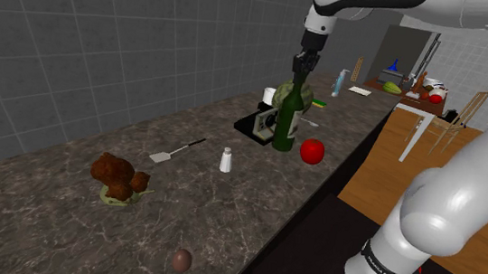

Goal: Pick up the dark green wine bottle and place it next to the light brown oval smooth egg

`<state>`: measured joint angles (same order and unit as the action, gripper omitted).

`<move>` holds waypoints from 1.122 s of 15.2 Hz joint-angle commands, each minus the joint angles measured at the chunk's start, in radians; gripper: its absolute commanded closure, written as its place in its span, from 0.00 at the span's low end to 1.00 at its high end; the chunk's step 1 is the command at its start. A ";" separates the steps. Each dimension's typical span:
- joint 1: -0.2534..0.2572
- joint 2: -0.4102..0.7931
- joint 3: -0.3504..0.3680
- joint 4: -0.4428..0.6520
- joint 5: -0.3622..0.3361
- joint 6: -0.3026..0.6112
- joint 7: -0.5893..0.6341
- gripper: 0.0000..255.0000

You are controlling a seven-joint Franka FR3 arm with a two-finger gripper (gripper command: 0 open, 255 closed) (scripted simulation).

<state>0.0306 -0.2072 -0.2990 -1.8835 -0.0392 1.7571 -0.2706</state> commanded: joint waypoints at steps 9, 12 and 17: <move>0.081 -0.140 0.168 -0.144 -0.003 0.001 0.253 1.00; 0.106 -0.161 0.220 -0.165 0.008 -0.001 0.327 1.00; 0.149 -0.175 0.307 -0.178 0.030 -0.003 0.449 1.00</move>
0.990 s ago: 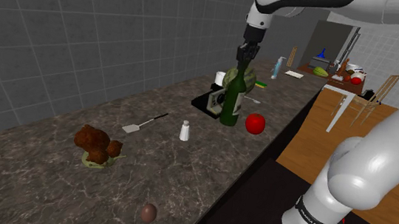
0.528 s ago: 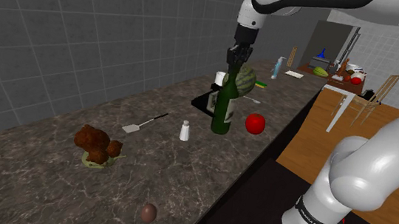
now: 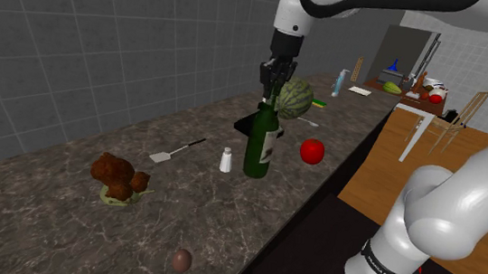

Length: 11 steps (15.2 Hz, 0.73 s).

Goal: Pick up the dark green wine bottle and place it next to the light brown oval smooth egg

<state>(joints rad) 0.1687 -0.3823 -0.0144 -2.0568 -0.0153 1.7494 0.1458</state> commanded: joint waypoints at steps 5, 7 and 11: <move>0.054 0.013 0.109 0.010 0.028 0.002 0.155 1.00; 0.071 0.026 0.144 0.023 0.036 0.002 0.204 1.00; 0.103 0.064 0.214 0.064 0.046 0.000 0.303 1.00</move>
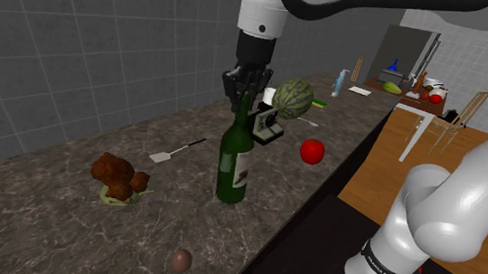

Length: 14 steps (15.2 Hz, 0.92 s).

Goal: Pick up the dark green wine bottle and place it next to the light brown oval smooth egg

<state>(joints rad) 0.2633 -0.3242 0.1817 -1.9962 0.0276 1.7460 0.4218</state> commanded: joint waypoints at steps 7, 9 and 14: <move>0.060 0.106 0.130 0.109 -0.004 -0.005 0.195 1.00; 0.061 0.103 0.130 0.079 -0.003 0.022 0.195 1.00; 0.062 0.099 0.132 0.009 -0.001 0.089 0.196 1.00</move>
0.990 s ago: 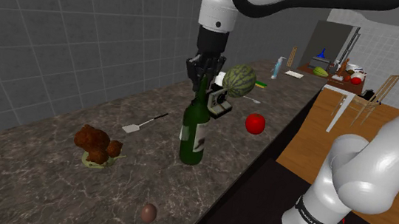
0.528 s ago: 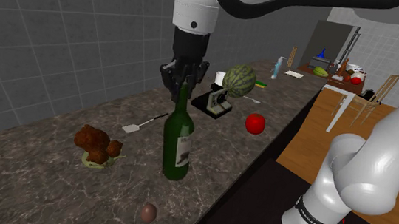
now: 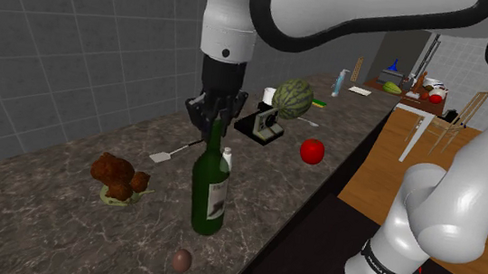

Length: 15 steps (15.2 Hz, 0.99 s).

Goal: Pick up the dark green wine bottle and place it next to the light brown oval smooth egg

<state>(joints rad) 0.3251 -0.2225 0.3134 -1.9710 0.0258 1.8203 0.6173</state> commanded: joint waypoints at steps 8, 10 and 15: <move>0.003 0.003 0.005 -0.118 0.000 0.123 0.005 1.00; 0.003 0.007 0.006 -0.141 0.000 0.149 0.006 1.00; 0.004 0.021 0.010 -0.196 -0.004 0.217 0.011 1.00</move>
<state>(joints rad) 0.3285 -0.2021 0.3235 -2.1537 0.0220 2.0225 0.6285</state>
